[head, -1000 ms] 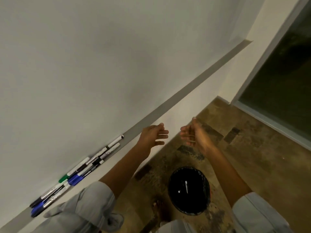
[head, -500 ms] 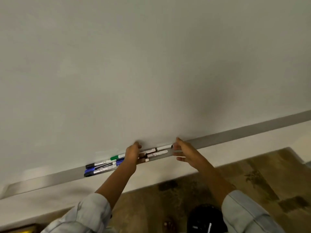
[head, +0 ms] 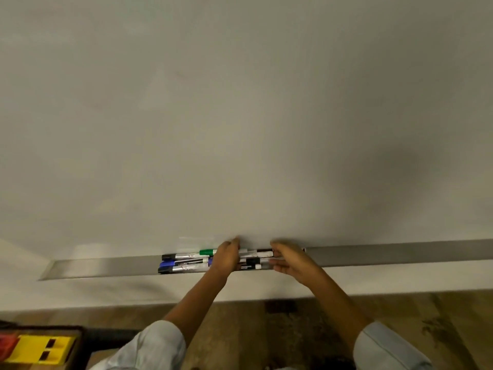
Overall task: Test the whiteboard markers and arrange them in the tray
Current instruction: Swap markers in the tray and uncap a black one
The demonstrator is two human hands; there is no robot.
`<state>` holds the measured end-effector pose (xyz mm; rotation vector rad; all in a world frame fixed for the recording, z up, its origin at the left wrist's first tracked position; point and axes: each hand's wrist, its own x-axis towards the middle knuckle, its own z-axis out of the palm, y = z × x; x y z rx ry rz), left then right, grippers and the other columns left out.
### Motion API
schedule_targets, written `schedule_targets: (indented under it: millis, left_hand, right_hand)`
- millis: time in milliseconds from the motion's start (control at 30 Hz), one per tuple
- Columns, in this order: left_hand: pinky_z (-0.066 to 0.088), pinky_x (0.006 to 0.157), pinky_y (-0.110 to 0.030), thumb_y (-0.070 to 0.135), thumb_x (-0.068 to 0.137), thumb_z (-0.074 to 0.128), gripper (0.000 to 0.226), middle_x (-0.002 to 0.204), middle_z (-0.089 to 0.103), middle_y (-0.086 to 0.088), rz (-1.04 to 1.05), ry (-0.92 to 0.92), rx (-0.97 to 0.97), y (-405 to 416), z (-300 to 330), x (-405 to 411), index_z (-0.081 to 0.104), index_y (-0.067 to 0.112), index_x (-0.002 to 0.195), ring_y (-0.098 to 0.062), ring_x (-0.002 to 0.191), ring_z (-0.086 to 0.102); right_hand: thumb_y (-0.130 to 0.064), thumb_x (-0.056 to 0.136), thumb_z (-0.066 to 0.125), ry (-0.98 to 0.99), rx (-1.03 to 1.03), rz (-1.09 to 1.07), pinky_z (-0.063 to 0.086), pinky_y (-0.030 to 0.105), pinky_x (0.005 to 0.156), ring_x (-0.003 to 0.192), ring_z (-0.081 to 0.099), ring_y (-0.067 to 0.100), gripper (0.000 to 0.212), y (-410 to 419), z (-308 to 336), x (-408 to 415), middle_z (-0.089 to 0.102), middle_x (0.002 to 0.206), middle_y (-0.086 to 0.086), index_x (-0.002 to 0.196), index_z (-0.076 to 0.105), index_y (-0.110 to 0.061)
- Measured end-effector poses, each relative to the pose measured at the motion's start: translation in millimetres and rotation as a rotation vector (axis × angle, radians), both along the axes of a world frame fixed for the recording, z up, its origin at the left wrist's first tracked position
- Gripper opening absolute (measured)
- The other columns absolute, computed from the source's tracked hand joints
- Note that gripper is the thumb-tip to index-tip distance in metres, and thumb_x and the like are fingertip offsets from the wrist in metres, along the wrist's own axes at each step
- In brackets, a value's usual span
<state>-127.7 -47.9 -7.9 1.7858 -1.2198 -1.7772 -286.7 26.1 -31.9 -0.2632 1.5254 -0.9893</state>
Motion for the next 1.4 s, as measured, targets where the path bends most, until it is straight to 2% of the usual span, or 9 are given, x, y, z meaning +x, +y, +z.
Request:
schedule_targets:
  millis: [233, 400, 500, 667, 767, 900, 1000, 1200, 1400]
  left_hand:
    - [0.053, 0.061, -0.03, 0.033, 0.1, 0.045, 0.036, 0.105, 0.059, -0.016, 0.063, 0.059, 0.074, -4, -5, 0, 0.057, 0.0, 0.111, -0.023, 0.081, 0.06]
    - [0.054, 0.059, -0.026, 0.021, 0.098, 0.047, 0.021, 0.103, 0.06, -0.014, -0.024, 0.069, 0.031, -2, -2, 12, 0.057, 0.004, 0.105, -0.022, 0.086, 0.065]
    - [0.058, 0.061, -0.028, 0.016, 0.097, 0.049, 0.018, 0.103, 0.062, -0.014, -0.276, -0.062, -0.23, 2, 4, 28, 0.055, 0.004, 0.109, -0.022, 0.082, 0.066]
    - [0.05, 0.072, -0.033, 0.042, 0.094, 0.047, 0.034, 0.095, 0.064, -0.003, -0.647, -0.417, -1.039, 5, 31, 65, 0.06, 0.013, 0.107, -0.019, 0.086, 0.057]
    - [0.049, 0.069, -0.036, 0.039, 0.096, 0.038, 0.037, 0.092, 0.066, -0.003, -0.674, -0.531, -1.373, 5, 55, 75, 0.065, 0.015, 0.102, -0.021, 0.085, 0.055]
    - [0.046, 0.078, -0.027, 0.016, 0.1, 0.04, 0.023, 0.099, 0.059, -0.006, -0.693, -0.25, -1.392, 3, 98, 78, 0.059, 0.007, 0.11, -0.019, 0.085, 0.054]
    - [0.042, 0.074, -0.02, 0.009, 0.1, 0.042, 0.016, 0.096, 0.054, -0.005, -0.722, -0.1, -1.438, 7, 126, 80, 0.056, 0.006, 0.107, -0.016, 0.079, 0.051]
    - [0.049, 0.056, -0.031, 0.027, 0.103, 0.04, 0.022, 0.08, 0.062, -0.001, -0.798, -0.145, -1.638, 2, 162, 90, 0.058, 0.014, 0.105, -0.014, 0.06, 0.053]
    - [0.035, 0.052, -0.016, 0.048, 0.099, 0.042, 0.027, 0.061, 0.056, 0.007, -0.745, -0.066, -1.611, -3, 229, 101, 0.053, 0.027, 0.112, -0.009, 0.048, 0.045]
  right_hand:
    - [-0.012, 0.086, 0.072, 0.195, -0.098, 0.057, 0.06, 0.034, 0.083, 0.088, 0.069, 0.027, 0.006, -7, -8, 16, 0.072, 0.098, 0.015, 0.091, 0.069, -0.01]
    - [-0.013, 0.081, 0.078, 0.281, -0.154, -0.003, 0.055, 0.022, 0.063, 0.068, 0.066, 0.015, 0.013, -10, -6, 35, 0.07, 0.087, 0.007, 0.093, 0.073, -0.013]
    - [-0.01, 0.083, 0.074, 0.287, -0.236, -0.077, 0.055, 0.023, 0.063, 0.065, 0.063, 0.013, 0.006, -7, 11, 48, 0.069, 0.076, 0.004, 0.089, 0.072, -0.011]
    - [-0.001, 0.085, 0.067, 0.158, -0.481, -0.251, 0.047, 0.025, 0.058, 0.055, 0.049, 0.012, 0.002, -6, 61, 67, 0.056, 0.062, 0.004, 0.083, 0.069, -0.001]
    - [0.005, 0.084, 0.063, 0.087, -0.627, -0.327, 0.039, 0.023, 0.053, 0.05, 0.041, 0.009, 0.025, -11, 95, 82, 0.051, 0.06, 0.004, 0.066, 0.067, -0.012]
    - [0.002, 0.078, 0.063, 0.044, -0.826, -0.337, 0.034, 0.02, 0.046, 0.046, 0.035, 0.008, 0.028, -10, 132, 98, 0.047, 0.054, -0.001, 0.059, 0.058, -0.017]
    - [-0.006, 0.085, 0.067, 0.291, -0.874, -0.2, 0.035, 0.02, 0.045, 0.047, 0.039, 0.007, 0.019, -10, 145, 109, 0.046, 0.052, -0.005, 0.07, 0.057, -0.013]
    - [-0.014, 0.088, 0.06, 0.228, -1.002, -0.166, 0.03, 0.019, 0.043, 0.049, 0.039, 0.006, 0.026, -14, 182, 124, 0.043, 0.055, 0.0, 0.065, 0.047, -0.012]
    - [-0.035, 0.077, 0.06, 0.31, -1.197, -0.149, 0.032, 0.019, 0.039, 0.042, 0.041, 0.007, 0.023, -16, 237, 121, 0.045, 0.048, -0.003, 0.062, 0.049, -0.02]
